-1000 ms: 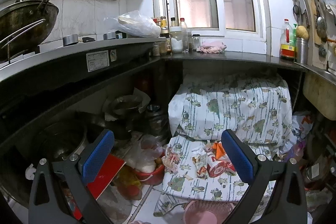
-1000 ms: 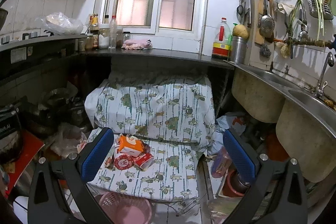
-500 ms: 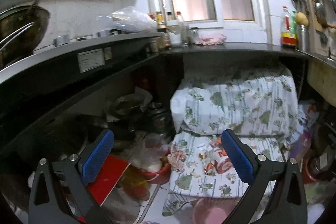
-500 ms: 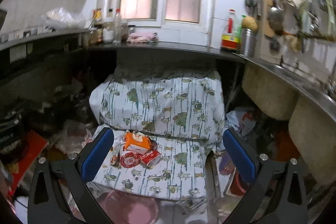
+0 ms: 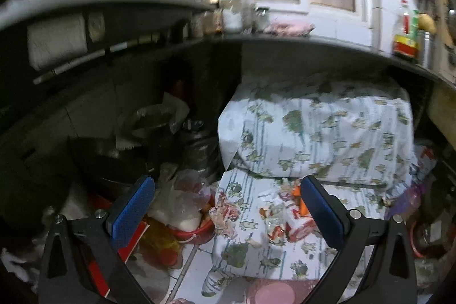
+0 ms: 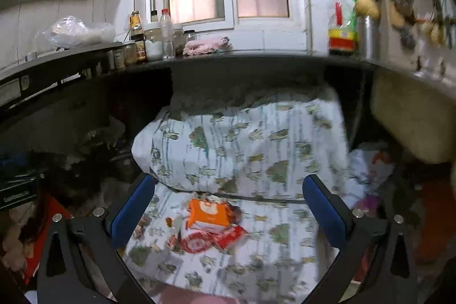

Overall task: Collect trash
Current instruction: 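Grasp the orange paper bag with the right tool while the left tool grasps crumpled striped paper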

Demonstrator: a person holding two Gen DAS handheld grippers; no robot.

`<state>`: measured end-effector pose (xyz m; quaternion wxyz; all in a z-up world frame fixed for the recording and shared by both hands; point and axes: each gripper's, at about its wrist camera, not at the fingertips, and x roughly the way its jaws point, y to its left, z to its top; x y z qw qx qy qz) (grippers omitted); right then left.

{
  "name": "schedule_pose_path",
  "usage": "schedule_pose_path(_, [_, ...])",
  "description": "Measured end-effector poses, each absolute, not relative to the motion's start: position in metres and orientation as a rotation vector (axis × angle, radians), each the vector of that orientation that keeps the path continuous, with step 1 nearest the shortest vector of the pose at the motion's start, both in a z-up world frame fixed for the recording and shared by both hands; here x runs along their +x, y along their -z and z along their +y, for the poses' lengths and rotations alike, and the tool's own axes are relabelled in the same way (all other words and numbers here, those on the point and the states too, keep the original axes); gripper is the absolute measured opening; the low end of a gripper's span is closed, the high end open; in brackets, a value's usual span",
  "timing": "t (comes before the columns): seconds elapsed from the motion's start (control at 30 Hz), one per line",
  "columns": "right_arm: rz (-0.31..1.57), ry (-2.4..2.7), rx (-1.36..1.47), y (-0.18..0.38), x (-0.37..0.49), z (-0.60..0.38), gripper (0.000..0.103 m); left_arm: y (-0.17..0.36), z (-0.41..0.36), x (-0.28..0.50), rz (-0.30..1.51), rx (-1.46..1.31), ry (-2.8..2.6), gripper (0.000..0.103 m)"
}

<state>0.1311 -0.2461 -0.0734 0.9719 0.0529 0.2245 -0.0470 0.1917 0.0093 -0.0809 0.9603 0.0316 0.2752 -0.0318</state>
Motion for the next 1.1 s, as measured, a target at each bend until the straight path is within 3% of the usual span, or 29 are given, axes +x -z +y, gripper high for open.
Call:
schedule_pose_path(0.1, [0.540,0.099,0.101,0.105,0.164,-0.253,0.103,0.119,0.022,0.239,0.591,0.067,0.053,0.103])
schedule_pose_path(0.23, [0.711,0.057,0.101,0.163,0.211,-0.252,0.103,0.192,0.033,0.310,0.819,0.056,0.074,0.103])
schedule_pose_path(0.53, [0.773,0.074,0.099,0.225,0.260,-0.269,0.103,0.323,0.040,0.394,1.167,-0.047,0.063,0.099])
schedule_pose_path(0.77, [0.855,-0.028,0.218,0.249,0.294,-0.285,0.103,0.377,0.010,0.404,1.284,0.145,-0.028,0.099])
schedule_pose_path(1.0, [0.899,-0.050,0.286,0.263,0.305,-0.282,0.103,0.396,0.021,0.415,1.281,0.032,-0.021,0.099])
schedule_pose_path(1.1, [0.901,-0.078,0.309,0.265,0.309,-0.282,0.103,0.404,0.023,0.419,1.313,-0.036,0.038,0.082])
